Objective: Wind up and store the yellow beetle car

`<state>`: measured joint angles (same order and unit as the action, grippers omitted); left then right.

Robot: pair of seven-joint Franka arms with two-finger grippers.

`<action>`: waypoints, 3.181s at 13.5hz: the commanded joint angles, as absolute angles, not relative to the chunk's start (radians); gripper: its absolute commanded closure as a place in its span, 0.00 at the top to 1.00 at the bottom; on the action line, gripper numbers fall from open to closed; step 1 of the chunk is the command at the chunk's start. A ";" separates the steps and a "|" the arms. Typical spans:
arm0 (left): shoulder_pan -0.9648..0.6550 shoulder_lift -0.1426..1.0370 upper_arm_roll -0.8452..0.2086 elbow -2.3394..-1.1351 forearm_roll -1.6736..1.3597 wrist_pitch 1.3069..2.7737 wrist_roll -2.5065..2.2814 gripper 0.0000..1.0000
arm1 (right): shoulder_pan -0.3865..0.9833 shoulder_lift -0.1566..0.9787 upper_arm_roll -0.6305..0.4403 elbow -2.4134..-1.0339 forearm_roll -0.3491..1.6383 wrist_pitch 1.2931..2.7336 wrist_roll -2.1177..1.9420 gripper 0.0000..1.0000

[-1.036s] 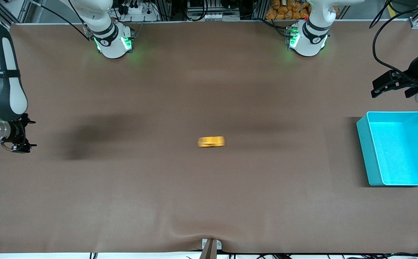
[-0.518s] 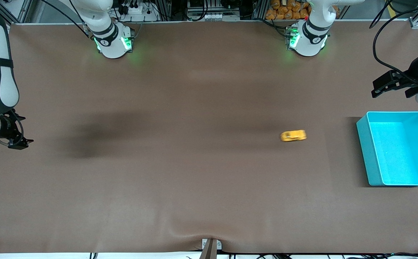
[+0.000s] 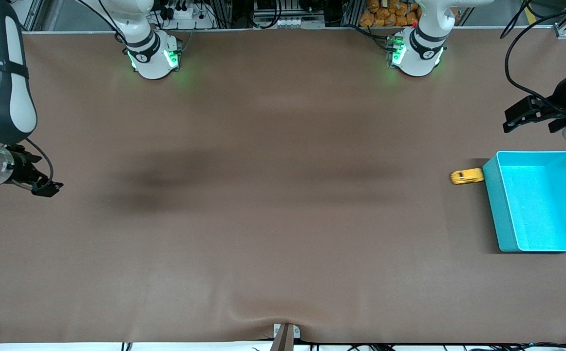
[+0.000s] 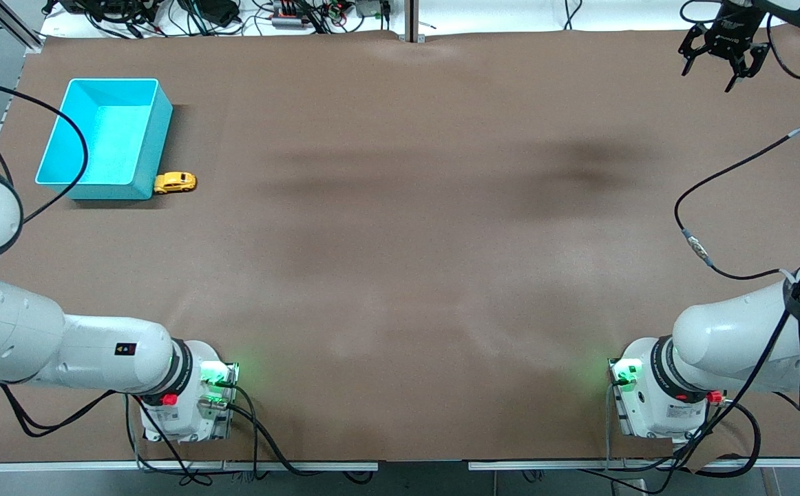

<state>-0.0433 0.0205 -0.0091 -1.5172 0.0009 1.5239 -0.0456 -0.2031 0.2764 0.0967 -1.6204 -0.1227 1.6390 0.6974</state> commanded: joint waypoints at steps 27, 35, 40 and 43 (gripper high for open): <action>0.017 0.192 -0.003 -1.764 -0.003 1.710 -0.286 1.00 | -0.041 -0.115 -0.039 -1.630 0.150 1.448 0.031 1.00; 0.083 0.166 -0.006 -2.031 -0.014 2.035 -0.472 1.00 | 0.005 -0.054 -0.088 -1.556 0.104 1.480 0.028 1.00; 0.081 0.176 -0.006 -2.173 -0.014 2.245 -0.739 1.00 | 0.000 -0.038 -0.063 -1.534 0.071 1.479 0.028 1.00; 0.083 0.181 -0.006 -2.259 -0.014 2.385 -0.849 1.00 | -0.011 -0.040 -0.032 -1.534 0.049 1.474 0.032 1.00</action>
<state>0.0799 0.2039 -0.0039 -2.1953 0.0009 2.3094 -0.7818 0.0063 -0.0521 -0.0585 -1.5627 0.0722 1.4906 0.0341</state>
